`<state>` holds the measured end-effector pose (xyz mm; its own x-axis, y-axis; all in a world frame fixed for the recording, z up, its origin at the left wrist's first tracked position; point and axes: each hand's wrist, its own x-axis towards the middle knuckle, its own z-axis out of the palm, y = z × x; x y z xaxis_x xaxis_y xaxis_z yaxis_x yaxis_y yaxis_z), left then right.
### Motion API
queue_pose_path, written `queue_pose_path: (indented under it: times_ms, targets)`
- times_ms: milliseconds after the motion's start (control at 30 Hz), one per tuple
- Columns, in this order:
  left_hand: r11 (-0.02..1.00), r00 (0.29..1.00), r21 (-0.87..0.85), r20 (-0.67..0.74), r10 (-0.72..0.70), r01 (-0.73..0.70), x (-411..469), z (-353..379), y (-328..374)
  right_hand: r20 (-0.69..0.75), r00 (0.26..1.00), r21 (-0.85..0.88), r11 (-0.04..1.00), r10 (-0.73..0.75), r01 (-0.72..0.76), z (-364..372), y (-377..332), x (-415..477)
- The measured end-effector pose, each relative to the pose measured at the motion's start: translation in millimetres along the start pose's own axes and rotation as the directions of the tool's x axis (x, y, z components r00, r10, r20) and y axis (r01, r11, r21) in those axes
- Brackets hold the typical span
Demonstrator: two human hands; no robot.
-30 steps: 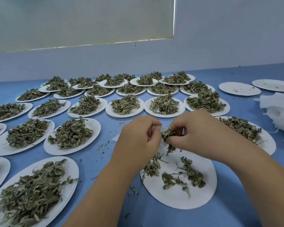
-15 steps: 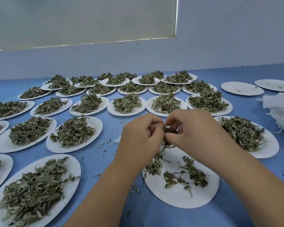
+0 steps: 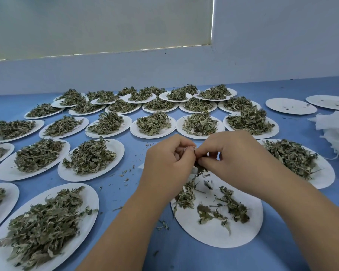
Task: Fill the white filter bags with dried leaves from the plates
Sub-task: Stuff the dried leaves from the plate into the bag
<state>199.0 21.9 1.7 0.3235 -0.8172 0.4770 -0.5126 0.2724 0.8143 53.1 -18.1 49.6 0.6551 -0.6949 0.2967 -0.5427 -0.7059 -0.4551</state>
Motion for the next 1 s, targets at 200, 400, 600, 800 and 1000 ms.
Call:
queue_pose_path:
  times_ms: [200, 400, 600, 800, 1000]
  targets:
    - [0.994, 0.998, -0.097, -0.012, -0.059, 0.057, 0.4, -2.1, 5.3, -0.009, 0.999, -0.003, 0.999, -0.044, 0.044, 6.6, 0.2, 0.9]
    - [0.978, 0.995, -0.185, 0.017, -0.099, 0.1, -0.5, -3.2, 10.0, -0.176, 0.983, 0.123, 0.99, -0.053, 0.075, 7.3, 1.4, 1.4]
    - [0.981, 0.99, -0.156, -0.07, -0.123, 0.111, 2.4, -5.4, 7.7, -0.243, 0.97, 0.176, 0.983, -0.001, 0.045, -1.7, 8.8, 2.1]
    - [0.974, 0.971, -0.165, -0.158, -0.18, 0.153, 5.8, -7.4, 5.7, 0.018, 0.996, 0.082, 0.993, 0.082, -0.084, 10.3, 7.0, 0.5]
    - [0.961, 0.961, -0.196, -0.162, -0.226, 0.193, 7.7, -9.0, 5.2, -0.043, 0.997, 0.046, 0.997, 0.062, -0.06, 19.4, 1.5, 1.4]
